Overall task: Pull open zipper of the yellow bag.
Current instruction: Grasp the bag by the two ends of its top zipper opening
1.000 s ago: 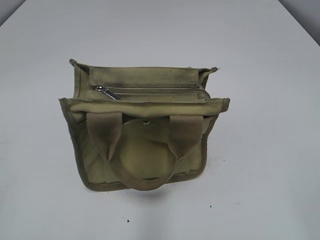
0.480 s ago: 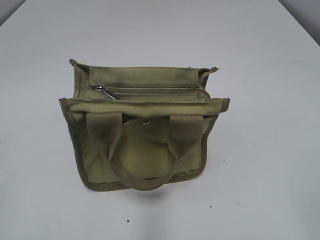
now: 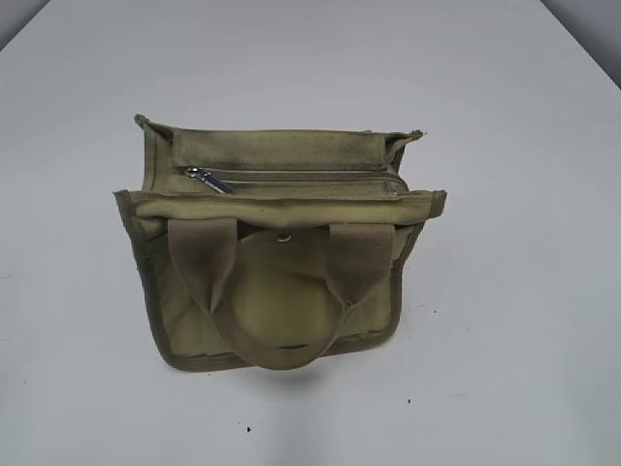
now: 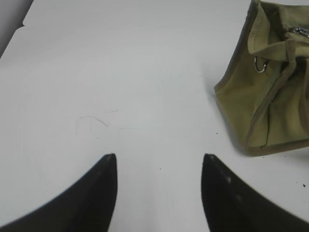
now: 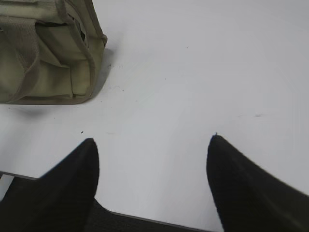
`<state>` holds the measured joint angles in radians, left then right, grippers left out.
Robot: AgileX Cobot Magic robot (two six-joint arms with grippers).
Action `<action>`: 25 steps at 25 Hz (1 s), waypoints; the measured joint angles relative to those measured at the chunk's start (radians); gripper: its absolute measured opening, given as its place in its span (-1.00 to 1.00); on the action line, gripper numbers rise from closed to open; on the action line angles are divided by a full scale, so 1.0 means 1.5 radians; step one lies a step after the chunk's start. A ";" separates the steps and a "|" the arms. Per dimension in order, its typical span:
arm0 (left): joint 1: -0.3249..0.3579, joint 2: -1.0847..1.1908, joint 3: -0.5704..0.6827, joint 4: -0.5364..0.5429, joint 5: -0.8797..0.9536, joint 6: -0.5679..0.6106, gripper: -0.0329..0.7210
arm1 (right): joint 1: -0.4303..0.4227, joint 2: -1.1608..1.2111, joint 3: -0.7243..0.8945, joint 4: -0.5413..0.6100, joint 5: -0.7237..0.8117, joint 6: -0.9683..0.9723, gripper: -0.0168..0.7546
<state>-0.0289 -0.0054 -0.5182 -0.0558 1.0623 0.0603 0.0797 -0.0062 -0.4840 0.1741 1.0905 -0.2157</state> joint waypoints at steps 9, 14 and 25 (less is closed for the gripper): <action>-0.004 0.011 -0.011 -0.044 -0.055 0.000 0.24 | 0.000 0.000 0.000 0.000 0.000 0.000 0.45; -0.005 0.106 -0.024 -0.170 -0.198 0.000 0.24 | 0.000 0.059 -0.006 -0.002 -0.019 0.000 0.45; -0.015 0.569 -0.182 -0.508 -0.147 0.064 0.24 | 0.064 0.436 -0.049 0.012 -0.298 -0.023 0.45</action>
<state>-0.0518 0.8483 -0.7917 -0.8172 0.8419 0.1567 0.1751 0.6471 -0.5575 0.1920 0.6441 -0.2507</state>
